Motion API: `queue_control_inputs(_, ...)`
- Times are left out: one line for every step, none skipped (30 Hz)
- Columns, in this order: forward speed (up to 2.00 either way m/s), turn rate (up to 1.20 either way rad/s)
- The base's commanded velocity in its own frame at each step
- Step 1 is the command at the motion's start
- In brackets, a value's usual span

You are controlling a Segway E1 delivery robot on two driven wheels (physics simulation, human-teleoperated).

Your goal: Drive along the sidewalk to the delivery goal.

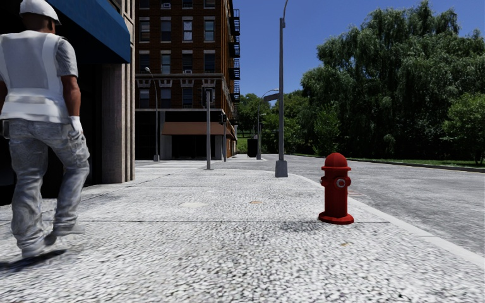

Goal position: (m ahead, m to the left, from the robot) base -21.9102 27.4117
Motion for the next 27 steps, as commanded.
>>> queue_control_inputs(0.00, 0.00)
queue_control_inputs(0.00, 0.00)
queue_control_inputs(0.00, 0.00)
queue_control_inputs(0.00, 0.00)
queue_control_inputs(0.00, 0.00)
queue_control_inputs(0.00, 0.00)
queue_control_inputs(0.00, 0.00)
queue_control_inputs(0.00, 0.00)
queue_control_inputs(0.00, 0.00)
queue_control_inputs(0.00, 0.00)
queue_control_inputs(0.00, 0.00)
queue_control_inputs(0.00, 0.00)
queue_control_inputs(0.00, 0.00)
queue_control_inputs(0.00, 0.00)
queue_control_inputs(0.00, 0.00)
queue_control_inputs(0.00, 0.00)
queue_control_inputs(0.00, 0.00)
queue_control_inputs(0.00, 0.00)
queue_control_inputs(0.00, 0.00)
queue_control_inputs(0.00, 0.00)
queue_control_inputs(0.00, 0.00)
queue_control_inputs(0.00, 0.00)
queue_control_inputs(0.00, 0.00)
queue_control_inputs(0.00, 0.00)
queue_control_inputs(0.00, 0.00)
queue_control_inputs(0.00, 0.00)
queue_control_inputs(0.00, 0.00)
